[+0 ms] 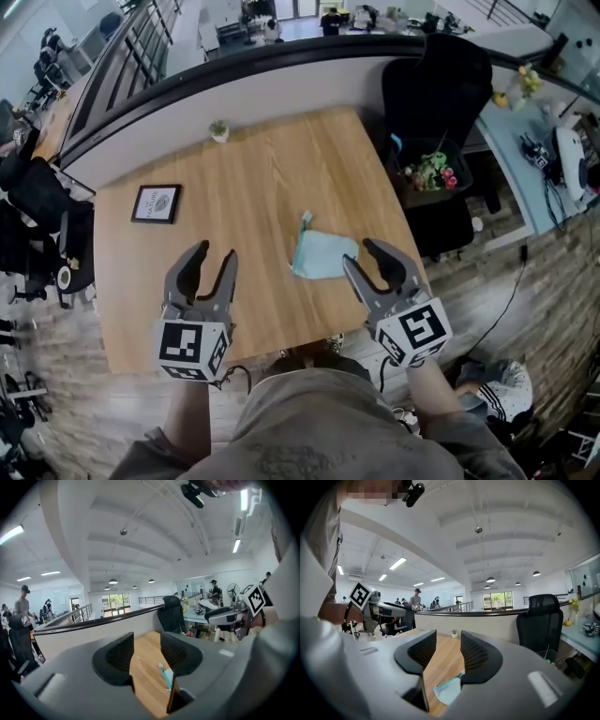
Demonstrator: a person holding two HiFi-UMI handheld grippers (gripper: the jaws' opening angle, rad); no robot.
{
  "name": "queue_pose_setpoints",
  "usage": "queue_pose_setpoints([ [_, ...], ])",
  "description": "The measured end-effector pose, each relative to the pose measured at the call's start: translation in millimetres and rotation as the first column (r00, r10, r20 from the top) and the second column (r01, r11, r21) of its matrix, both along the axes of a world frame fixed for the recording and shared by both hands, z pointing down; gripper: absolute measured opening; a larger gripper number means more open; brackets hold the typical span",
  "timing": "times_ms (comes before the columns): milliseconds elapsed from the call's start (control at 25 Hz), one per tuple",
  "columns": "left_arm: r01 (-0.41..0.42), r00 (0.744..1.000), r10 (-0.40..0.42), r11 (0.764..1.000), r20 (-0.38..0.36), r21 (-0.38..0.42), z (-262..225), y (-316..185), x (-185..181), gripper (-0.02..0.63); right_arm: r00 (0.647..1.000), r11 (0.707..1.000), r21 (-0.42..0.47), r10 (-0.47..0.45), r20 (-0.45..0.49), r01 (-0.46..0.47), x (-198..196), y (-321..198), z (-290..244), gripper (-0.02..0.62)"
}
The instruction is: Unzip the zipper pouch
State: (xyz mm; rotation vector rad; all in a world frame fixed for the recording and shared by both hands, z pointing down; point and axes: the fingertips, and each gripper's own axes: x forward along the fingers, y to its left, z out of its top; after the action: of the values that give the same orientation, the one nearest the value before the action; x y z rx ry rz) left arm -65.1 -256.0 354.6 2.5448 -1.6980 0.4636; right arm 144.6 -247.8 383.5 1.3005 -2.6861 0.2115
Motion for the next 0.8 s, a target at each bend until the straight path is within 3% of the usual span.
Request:
queue_pose_setpoints([
  [120,0.001,1.000,0.000,0.999,0.015,-0.037,22.2,-3.5,-4.0,0.173,0.999,0.997,-0.073,-0.015,-0.032,0.013,-11.4,-9.4,37.3,0.170],
  [240,0.006,0.997,-0.001,0.998,0.076,-0.068,51.4,-5.5,-7.8,0.175,0.998,0.986,-0.162,-0.041,-0.036,0.035,-24.7,-12.0,75.9,0.172],
  [560,0.029,0.990,-0.002,0.982,0.142,-0.185,130.6,-0.4,-20.7,0.183,0.983,0.936,-0.342,-0.134,-0.125,0.084,-65.5,-1.3,180.5,0.172],
  [800,0.029,0.981,0.027,0.958,0.191,-0.285,181.4,20.4,-30.8,0.187,0.965,0.897,-0.434,-0.183,-0.186,0.086,-92.4,6.0,247.0,0.171],
])
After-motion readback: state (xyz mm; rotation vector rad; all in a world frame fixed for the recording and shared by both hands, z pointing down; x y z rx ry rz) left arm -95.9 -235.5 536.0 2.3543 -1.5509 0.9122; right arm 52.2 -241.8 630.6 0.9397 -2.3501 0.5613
